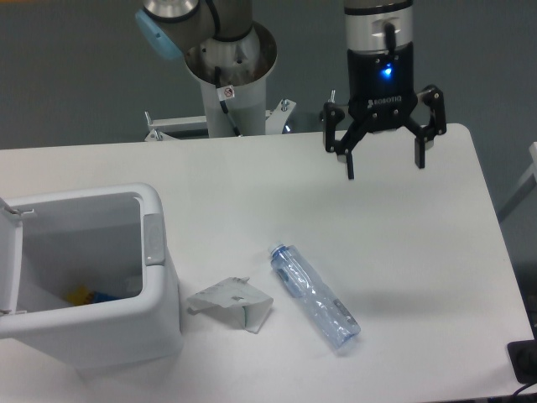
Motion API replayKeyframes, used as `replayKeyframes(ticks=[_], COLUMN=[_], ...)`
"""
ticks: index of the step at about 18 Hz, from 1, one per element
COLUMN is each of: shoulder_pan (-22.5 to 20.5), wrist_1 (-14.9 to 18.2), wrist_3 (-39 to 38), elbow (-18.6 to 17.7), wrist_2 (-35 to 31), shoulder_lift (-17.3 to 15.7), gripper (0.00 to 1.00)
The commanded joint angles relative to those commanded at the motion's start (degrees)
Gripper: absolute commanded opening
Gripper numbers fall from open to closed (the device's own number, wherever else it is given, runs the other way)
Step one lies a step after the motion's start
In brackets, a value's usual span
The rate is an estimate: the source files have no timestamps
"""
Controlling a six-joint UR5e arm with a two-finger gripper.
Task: Open the trash can
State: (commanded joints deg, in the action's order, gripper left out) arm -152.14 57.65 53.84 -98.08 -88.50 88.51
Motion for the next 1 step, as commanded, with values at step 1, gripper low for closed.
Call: replayKeyframes(ticks=[1], shoulder_pan=[0.17], wrist_1=[0.00], wrist_3=[1.25], elbow=[-0.01], wrist_2=[-0.18], shoulder_lift=[-0.09], gripper=[1.00])
